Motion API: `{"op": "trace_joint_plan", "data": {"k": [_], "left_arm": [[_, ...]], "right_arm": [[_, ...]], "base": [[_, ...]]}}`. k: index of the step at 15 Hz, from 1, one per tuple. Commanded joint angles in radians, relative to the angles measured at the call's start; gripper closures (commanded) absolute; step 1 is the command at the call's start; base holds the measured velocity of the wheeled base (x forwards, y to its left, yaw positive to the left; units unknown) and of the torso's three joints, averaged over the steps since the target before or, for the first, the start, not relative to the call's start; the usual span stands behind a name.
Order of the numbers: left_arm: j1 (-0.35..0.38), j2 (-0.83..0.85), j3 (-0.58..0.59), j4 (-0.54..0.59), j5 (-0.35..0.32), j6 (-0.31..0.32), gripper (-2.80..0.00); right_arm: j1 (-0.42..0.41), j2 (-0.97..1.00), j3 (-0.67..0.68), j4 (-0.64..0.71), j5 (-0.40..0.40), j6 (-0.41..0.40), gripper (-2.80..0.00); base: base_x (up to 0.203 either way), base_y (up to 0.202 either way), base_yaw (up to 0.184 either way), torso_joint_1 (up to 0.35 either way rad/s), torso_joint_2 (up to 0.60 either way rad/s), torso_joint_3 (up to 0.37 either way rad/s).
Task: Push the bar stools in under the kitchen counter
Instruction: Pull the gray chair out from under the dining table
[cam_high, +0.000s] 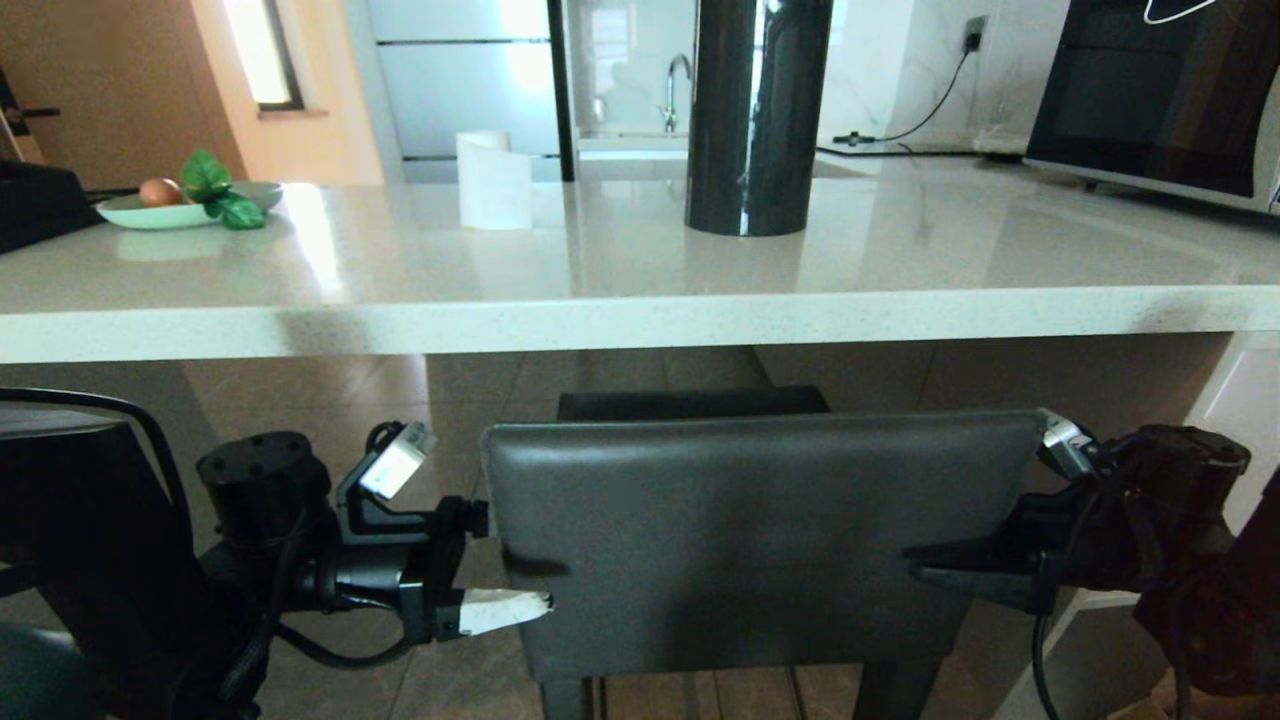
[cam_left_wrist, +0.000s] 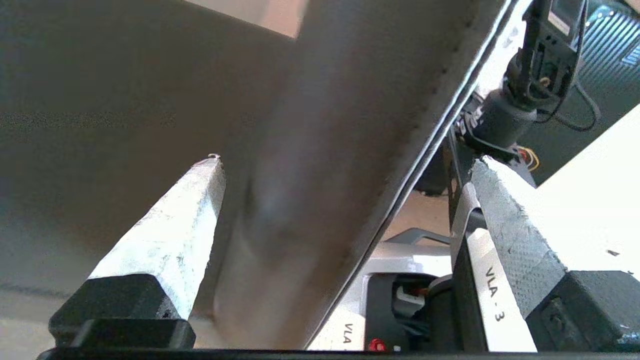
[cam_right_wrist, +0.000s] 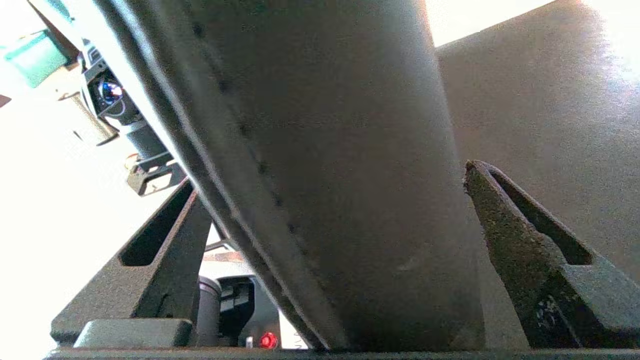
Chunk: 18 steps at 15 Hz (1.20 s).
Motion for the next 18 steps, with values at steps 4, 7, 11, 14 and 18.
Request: {"op": "trace_joint_plan", "data": {"k": [4, 7, 11, 14, 18], "left_arm": [[0.003, 0.031, -0.056, -0.009, 0.027, 0.046, -2.8], [-0.001, 0.03, -0.055, -0.009, 0.029, 0.046, -2.8], [-0.005, 0.033, -0.055, -0.009, 0.029, 0.053, -2.8], [-0.005, 0.035, -0.055, -0.009, 0.029, 0.053, -2.8], [-0.005, 0.033, -0.055, -0.009, 0.029, 0.053, -2.8]], "right_arm": [[0.003, 0.008, -0.006, -0.007, 0.001, 0.001, -2.8], [0.005, 0.008, -0.006, -0.007, 0.001, 0.001, -2.8], [0.005, 0.008, -0.011, -0.007, 0.001, 0.001, -2.8], [0.006, 0.008, -0.011, -0.007, 0.001, 0.001, -2.8], [0.006, 0.009, -0.014, -0.007, -0.002, 0.001, -2.8]], "base": [[0.0, 0.0, 0.0, 0.0, 0.0, 0.0], [0.0, 0.0, 0.0, 0.0, 0.0, 0.0], [-0.034, 0.0, 0.0, 0.003, 0.0, -0.001], [-0.188, 0.0, -0.003, 0.007, 0.0, 0.003], [-0.195, 0.0, 0.0, 0.002, 0.0, 0.003]]}}
